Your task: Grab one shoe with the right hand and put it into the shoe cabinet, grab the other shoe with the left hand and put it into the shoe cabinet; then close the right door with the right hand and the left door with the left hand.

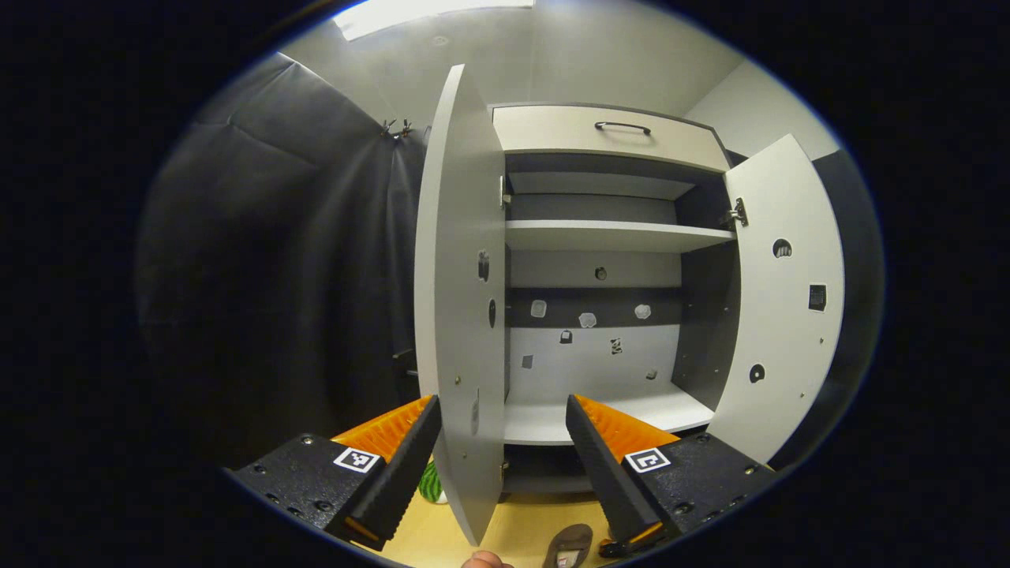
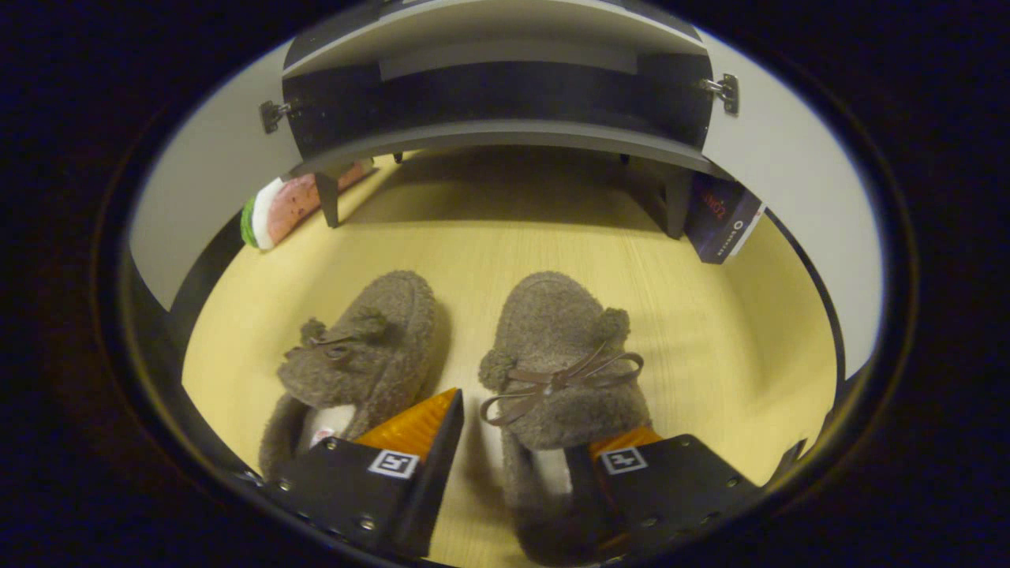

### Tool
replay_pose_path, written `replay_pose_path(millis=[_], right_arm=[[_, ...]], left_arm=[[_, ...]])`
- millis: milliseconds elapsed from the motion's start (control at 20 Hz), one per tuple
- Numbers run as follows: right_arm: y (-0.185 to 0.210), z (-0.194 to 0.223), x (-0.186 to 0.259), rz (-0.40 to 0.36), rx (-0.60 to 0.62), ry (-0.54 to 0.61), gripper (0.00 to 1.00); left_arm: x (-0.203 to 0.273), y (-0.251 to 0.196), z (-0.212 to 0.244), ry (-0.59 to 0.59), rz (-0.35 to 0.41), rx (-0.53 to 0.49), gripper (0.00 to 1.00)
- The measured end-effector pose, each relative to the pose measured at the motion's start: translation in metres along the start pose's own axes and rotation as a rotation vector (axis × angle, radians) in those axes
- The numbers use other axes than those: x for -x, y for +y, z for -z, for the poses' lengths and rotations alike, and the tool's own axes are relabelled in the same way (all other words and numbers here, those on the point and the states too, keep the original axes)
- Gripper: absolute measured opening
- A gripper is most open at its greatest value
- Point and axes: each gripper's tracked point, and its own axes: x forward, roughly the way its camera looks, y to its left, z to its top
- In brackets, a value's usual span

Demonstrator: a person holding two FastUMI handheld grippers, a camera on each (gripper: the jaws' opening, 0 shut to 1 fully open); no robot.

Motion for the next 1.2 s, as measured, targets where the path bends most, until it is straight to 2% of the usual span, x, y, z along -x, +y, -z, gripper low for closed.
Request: replay_pose_path(millis=[100, 250, 350, 400, 550, 600, 750, 950, 1050, 1200], right_arm=[[0.001, 0.001, -0.002, -0.008, 0.019, -0.004, 0.34], [0.003, -0.003, -0.008, -0.019, 0.021, -0.014, 0.34], [0.004, -0.003, -0.001, -0.008, 0.015, 0.003, 0.04], [0.003, -0.006, 0.001, -0.003, 0.013, -0.004, 0.04], [0.000, -0.028, 0.017, -0.010, -0.007, -0.072, 0.04], [0.000, -0.035, 0.024, -0.018, -0.018, -0.094, 0.04], [-0.008, -0.069, 0.053, -0.018, -0.029, -0.179, 0.04], [-0.016, -0.138, 0.104, -0.020, -0.038, -0.350, 0.04], [-0.022, -0.183, 0.132, -0.017, -0.034, -0.445, 0.04], [-0.026, -0.253, 0.170, -0.016, -0.006, -0.588, 0.04]], left_arm=[[0.000, 0.002, 0.002, 0.006, -0.010, 0.004, 0.97], [-0.001, 0.000, 0.005, 0.012, -0.006, 0.016, 0.97], [-0.001, -0.002, 0.006, 0.014, 0.001, 0.021, 0.97], [-0.001, -0.004, 0.007, 0.015, 0.005, 0.020, 0.94], [-0.002, -0.005, 0.007, 0.015, 0.008, 0.012, 0.94], [-0.002, -0.005, 0.009, 0.016, 0.009, 0.014, 0.97], [-0.002, -0.007, 0.011, 0.024, 0.013, 0.019, 0.94], [-0.002, -0.007, 0.014, 0.027, 0.013, 0.025, 0.94], [-0.003, -0.008, 0.013, 0.025, 0.017, 0.034, 0.97], [-0.003, -0.008, 0.012, 0.017, 0.018, 0.044, 0.94]])
